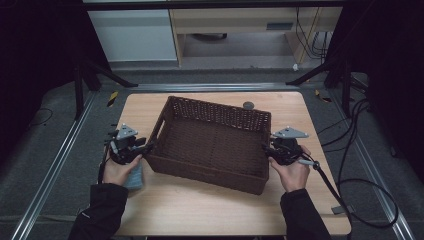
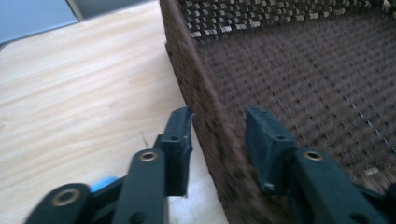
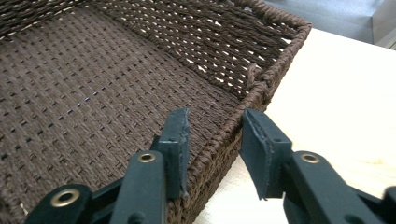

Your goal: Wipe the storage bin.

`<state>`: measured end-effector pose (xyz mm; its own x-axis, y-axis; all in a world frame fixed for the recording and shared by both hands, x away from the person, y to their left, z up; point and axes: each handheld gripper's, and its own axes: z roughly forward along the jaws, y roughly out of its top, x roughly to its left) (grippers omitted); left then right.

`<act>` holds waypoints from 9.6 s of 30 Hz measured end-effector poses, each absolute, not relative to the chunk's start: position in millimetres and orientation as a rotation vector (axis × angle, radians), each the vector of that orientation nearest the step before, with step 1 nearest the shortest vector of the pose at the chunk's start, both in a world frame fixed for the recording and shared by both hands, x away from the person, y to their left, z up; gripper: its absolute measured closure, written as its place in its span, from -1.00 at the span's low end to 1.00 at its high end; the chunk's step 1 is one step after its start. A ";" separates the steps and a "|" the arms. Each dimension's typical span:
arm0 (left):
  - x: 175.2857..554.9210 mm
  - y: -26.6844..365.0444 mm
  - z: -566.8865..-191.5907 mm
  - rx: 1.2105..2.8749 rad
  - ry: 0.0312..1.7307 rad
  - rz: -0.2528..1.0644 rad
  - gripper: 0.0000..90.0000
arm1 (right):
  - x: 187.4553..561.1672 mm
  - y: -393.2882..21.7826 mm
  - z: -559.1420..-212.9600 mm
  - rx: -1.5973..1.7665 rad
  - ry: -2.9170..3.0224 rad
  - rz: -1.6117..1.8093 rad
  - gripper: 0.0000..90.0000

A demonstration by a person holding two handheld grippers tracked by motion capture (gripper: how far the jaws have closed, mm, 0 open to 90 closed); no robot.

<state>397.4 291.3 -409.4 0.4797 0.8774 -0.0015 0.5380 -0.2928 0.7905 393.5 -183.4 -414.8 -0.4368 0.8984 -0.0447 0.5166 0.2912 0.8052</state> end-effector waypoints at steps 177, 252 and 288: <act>429.5 315.9 -415.4 2.046 1.082 0.499 0.54 | 406.6 -191.4 -426.2 1.318 2.162 1.008 0.56; 383.0 311.4 -464.4 2.230 1.018 0.383 0.54 | 407.4 -188.3 -425.9 1.343 2.127 0.982 0.61; 355.6 323.0 -418.1 2.133 0.915 0.503 0.53 | 407.9 -184.8 -426.9 1.367 2.066 0.974 0.61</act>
